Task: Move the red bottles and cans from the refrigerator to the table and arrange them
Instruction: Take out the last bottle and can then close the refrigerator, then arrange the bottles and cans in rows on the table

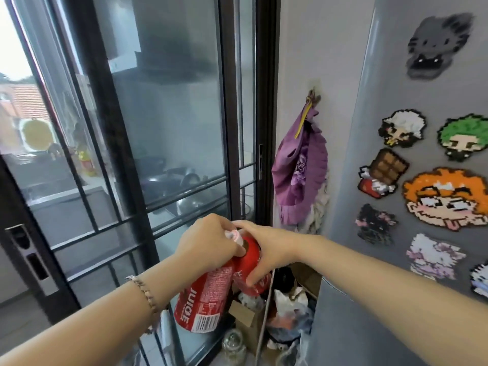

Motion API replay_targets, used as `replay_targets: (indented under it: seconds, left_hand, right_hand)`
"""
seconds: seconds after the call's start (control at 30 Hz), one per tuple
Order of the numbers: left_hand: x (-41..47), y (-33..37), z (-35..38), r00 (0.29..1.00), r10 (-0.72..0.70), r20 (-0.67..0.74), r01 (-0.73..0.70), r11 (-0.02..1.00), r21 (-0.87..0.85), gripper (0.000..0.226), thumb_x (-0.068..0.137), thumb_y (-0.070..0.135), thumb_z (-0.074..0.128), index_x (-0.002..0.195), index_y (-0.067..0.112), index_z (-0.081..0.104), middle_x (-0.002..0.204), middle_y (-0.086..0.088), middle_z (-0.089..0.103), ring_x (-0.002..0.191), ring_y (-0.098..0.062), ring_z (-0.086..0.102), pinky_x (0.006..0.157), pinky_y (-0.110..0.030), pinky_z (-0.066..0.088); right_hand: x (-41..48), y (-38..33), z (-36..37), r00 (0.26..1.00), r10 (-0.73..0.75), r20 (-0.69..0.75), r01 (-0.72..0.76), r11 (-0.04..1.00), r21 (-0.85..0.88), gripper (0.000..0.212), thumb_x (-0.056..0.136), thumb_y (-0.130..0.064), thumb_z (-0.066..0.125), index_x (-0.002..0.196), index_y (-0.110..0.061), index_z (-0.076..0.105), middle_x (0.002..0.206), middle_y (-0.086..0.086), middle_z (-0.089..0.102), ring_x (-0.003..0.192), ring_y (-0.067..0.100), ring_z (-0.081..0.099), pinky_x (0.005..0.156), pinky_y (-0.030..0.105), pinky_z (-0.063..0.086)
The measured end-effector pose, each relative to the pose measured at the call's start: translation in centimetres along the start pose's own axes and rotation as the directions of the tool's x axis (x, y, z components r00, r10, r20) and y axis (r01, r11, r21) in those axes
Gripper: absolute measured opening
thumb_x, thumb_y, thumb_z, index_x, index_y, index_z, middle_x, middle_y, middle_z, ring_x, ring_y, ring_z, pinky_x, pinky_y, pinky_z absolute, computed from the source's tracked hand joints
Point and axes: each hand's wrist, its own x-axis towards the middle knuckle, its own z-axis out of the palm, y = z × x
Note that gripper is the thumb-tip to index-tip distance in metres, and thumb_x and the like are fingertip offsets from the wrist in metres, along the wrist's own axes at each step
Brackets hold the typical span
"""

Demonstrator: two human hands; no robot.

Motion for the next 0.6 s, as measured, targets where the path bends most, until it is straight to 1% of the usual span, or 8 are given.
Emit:
replay_targets:
  seconds: [0.07,0.17,0.27,0.37,0.47,0.5,0.53,0.6]
  left_hand:
    - [-0.6,-0.1,-0.5,1.000,-0.020,-0.010,0.020,1.000,-0.012,0.034,0.069,0.034,0.076,0.101,0.032,0.065,0.082,0.009,0.062,0.070,-0.010,0.060,0.063,-0.026,0.053]
    - [-2.4,-0.7,-1.3,0.994,-0.084,-0.063,0.081,0.996,-0.047,0.034,0.070,0.033,0.076,0.102,0.030,0.066,0.084,0.009,0.062,0.073,-0.009,0.060,0.063,-0.025,0.052]
    - [-4.7,-1.4,-1.7,0.971,-0.165,-0.172,0.157,0.986,-0.060,0.038,0.069,0.033,0.076,0.106,0.031,0.066,0.098,0.007,0.064,0.083,-0.012,0.059,0.069,-0.024,0.046]
    - [-8.1,-2.5,-2.1,0.902,-0.296,-0.314,0.251,0.952,-0.175,0.042,0.071,0.035,0.076,0.111,0.031,0.065,0.103,0.007,0.062,0.088,-0.011,0.057,0.073,-0.024,0.044]
    - [-13.3,-3.7,-2.5,0.738,-0.469,-0.486,0.326,0.877,-0.352,0.038,0.075,0.031,0.075,0.111,0.028,0.064,0.105,0.005,0.066,0.091,-0.011,0.061,0.077,-0.025,0.046]
    - [-16.1,-4.2,-2.8,0.664,-0.509,-0.547,0.360,0.860,-0.363,0.036,0.077,0.029,0.074,0.111,0.027,0.064,0.107,0.003,0.067,0.094,-0.012,0.061,0.079,-0.026,0.046]
    - [-17.4,-4.5,-2.9,0.621,-0.519,-0.587,0.371,0.855,-0.363,0.034,0.078,0.027,0.072,0.111,0.025,0.065,0.109,0.003,0.066,0.096,-0.012,0.060,0.080,-0.025,0.045]
    - [-22.9,-5.1,-3.3,0.478,-0.563,-0.674,0.447,0.816,-0.365,0.029,0.080,0.025,0.071,0.109,0.022,0.067,0.108,0.003,0.065,0.098,-0.012,0.059,0.081,-0.026,0.045]
  right_hand:
    - [0.9,-0.2,1.2,0.992,-0.093,-0.089,0.097,0.995,0.032,0.095,0.059,-0.025,0.088,0.137,-0.027,0.033,0.132,-0.009,0.052,0.117,0.008,0.050,0.094,0.022,0.041]
    - [2.1,-1.1,2.8,0.961,-0.228,-0.158,0.233,0.972,0.016,0.075,0.057,-0.026,0.086,0.123,-0.026,0.049,0.115,-0.008,0.062,0.105,0.011,0.059,0.094,0.033,0.049]
    - [2.2,-2.6,3.8,0.935,-0.307,-0.178,0.319,0.947,0.038,0.066,0.056,-0.028,0.083,0.116,-0.027,0.055,0.107,-0.007,0.065,0.099,0.012,0.061,0.088,0.036,0.052]
    - [2.1,-4.7,5.3,0.920,-0.360,-0.154,0.378,0.919,0.112,0.063,0.059,-0.027,0.083,0.115,-0.027,0.055,0.104,-0.008,0.064,0.097,0.012,0.060,0.084,0.027,0.049]
    - [1.3,-8.1,7.5,0.890,-0.437,-0.129,0.454,0.873,0.176,0.051,0.061,-0.030,0.082,0.104,-0.032,0.054,0.098,-0.010,0.062,0.094,0.012,0.059,0.085,0.028,0.048]
    - [0.6,-10.0,8.9,0.880,-0.464,-0.104,0.475,0.856,0.204,0.050,0.062,-0.032,0.082,0.101,-0.033,0.051,0.098,-0.009,0.061,0.094,0.012,0.058,0.086,0.029,0.048]
    - [0.3,-11.0,9.4,0.877,-0.469,-0.105,0.480,0.847,0.227,0.051,0.062,-0.033,0.082,0.101,-0.033,0.049,0.098,-0.009,0.059,0.094,0.013,0.057,0.087,0.030,0.047]
    - [-1.7,-14.8,12.0,0.841,-0.539,-0.039,0.527,0.803,0.279,0.053,0.062,-0.034,0.083,0.103,-0.030,0.049,0.098,-0.007,0.058,0.096,0.014,0.057,0.084,0.028,0.045]
